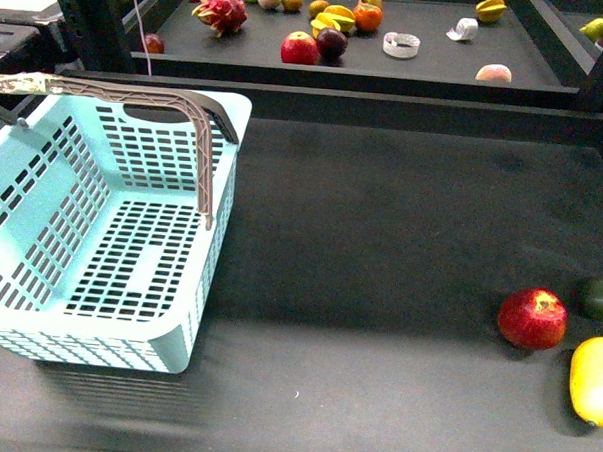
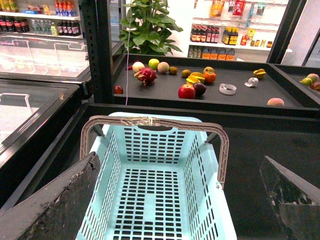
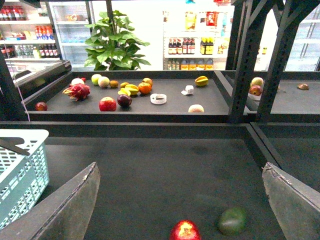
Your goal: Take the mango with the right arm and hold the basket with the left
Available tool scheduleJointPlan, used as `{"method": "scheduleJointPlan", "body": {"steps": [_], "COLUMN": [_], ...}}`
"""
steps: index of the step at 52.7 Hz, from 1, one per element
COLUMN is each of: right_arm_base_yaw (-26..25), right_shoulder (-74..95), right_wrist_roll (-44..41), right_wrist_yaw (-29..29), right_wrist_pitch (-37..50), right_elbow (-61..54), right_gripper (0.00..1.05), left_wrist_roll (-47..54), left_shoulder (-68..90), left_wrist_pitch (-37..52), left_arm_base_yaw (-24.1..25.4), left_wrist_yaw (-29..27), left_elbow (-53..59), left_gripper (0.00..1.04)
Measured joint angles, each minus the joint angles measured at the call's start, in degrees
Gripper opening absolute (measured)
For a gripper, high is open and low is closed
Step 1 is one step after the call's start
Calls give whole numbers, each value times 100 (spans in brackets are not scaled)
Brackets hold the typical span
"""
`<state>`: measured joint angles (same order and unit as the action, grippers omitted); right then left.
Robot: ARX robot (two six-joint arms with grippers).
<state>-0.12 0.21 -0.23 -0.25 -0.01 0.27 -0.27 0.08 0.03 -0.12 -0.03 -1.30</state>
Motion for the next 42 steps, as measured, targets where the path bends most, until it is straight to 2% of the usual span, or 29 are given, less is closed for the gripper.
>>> {"method": "scheduleJointPlan", "body": {"steps": [38, 39, 40, 41, 42], "right_arm_base_yaw": [0, 0, 0, 0, 0], "right_shoulder": [0, 0, 0, 0, 0], "right_wrist_roll": [0, 0, 0, 0, 0], "right_wrist_yaw": [0, 0, 0, -4, 0], "right_wrist_pitch": [0, 0, 0, 0, 0], "right_elbow": [0, 0, 0, 0, 0], "right_gripper": [96, 96, 96, 96, 96], "left_wrist_roll": [0, -24, -219, -509, -748], "left_shoulder": [0, 24, 107, 352, 573], "left_wrist_pitch": [0, -11, -85, -203, -188], "left_arm_base_yaw": [0, -31, -164, -439, -610], "left_wrist_yaw": [0, -127, -560, -1425, -2000], "left_elbow": [0, -4, -22, -81, -103], "left_gripper": [97, 97, 97, 97, 97]}}
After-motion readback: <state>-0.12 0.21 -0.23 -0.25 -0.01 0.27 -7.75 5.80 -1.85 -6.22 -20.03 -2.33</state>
